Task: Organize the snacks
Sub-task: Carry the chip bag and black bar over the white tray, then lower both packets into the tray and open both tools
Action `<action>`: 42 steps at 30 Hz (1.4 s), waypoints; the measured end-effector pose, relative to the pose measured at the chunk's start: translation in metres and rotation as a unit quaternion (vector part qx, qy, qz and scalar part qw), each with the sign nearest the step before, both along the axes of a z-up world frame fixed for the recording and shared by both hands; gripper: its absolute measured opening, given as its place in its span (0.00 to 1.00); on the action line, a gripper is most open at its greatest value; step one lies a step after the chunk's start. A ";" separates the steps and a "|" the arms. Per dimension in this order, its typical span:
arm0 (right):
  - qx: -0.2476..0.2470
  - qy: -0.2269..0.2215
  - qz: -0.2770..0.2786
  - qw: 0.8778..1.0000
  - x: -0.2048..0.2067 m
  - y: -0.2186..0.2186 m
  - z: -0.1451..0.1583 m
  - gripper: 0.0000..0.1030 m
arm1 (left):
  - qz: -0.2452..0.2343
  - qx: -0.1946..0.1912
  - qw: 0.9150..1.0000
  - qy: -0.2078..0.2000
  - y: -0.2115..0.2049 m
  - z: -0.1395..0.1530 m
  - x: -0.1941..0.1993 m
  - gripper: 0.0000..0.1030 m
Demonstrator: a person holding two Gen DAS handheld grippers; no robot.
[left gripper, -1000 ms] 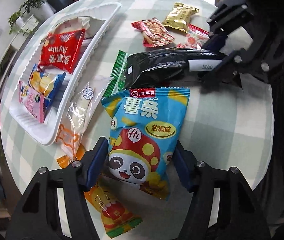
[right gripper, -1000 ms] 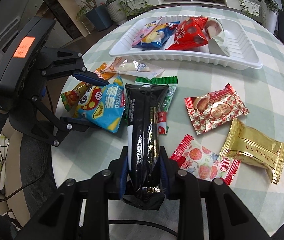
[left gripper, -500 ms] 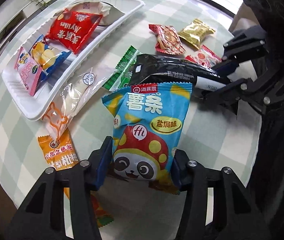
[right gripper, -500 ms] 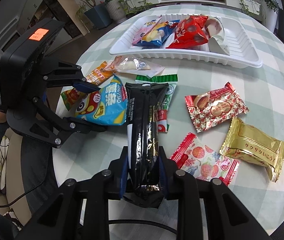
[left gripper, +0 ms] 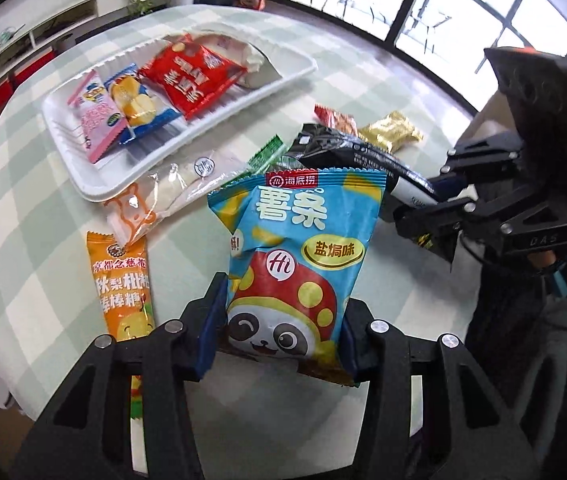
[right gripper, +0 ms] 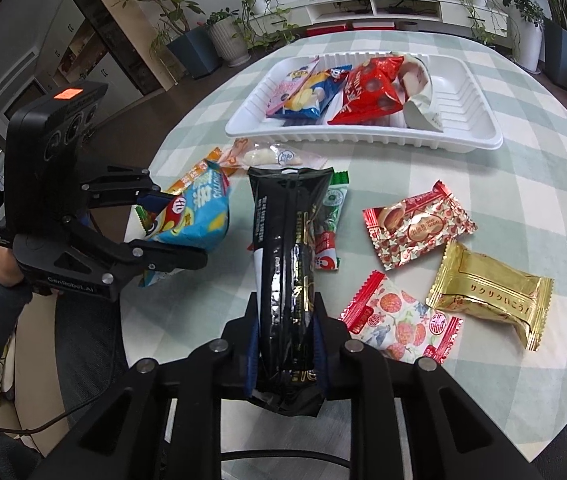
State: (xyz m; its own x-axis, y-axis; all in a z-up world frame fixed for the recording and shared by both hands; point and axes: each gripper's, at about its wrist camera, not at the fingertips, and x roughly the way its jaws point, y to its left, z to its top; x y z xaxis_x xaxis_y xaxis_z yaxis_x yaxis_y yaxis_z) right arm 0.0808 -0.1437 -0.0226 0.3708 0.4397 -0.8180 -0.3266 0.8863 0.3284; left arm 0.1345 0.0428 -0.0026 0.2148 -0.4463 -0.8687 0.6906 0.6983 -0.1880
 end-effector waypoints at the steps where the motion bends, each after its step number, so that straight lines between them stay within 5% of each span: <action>1: 0.003 -0.001 -0.002 1.000 0.000 -0.001 0.001 0.23 | 0.009 -0.011 1.000 -0.001 0.004 0.004 -0.002 0.44; 10: 0.030 -0.013 -0.019 0.999 0.001 -0.014 0.011 0.23 | 0.092 -0.107 0.990 0.009 0.032 0.024 -0.005 0.44; 23: 0.021 -0.073 -0.111 0.991 0.045 -0.094 0.058 0.23 | 0.216 -0.170 0.961 -0.015 0.046 0.063 0.070 0.44; 32: -0.016 -0.099 -0.121 0.988 0.117 -0.102 0.075 0.23 | 0.232 -0.131 0.964 -0.012 0.003 0.063 0.137 0.44; 42: -0.076 -0.048 -0.093 0.992 0.192 -0.079 0.028 0.23 | 0.261 -0.086 0.961 0.010 -0.014 0.019 0.184 0.44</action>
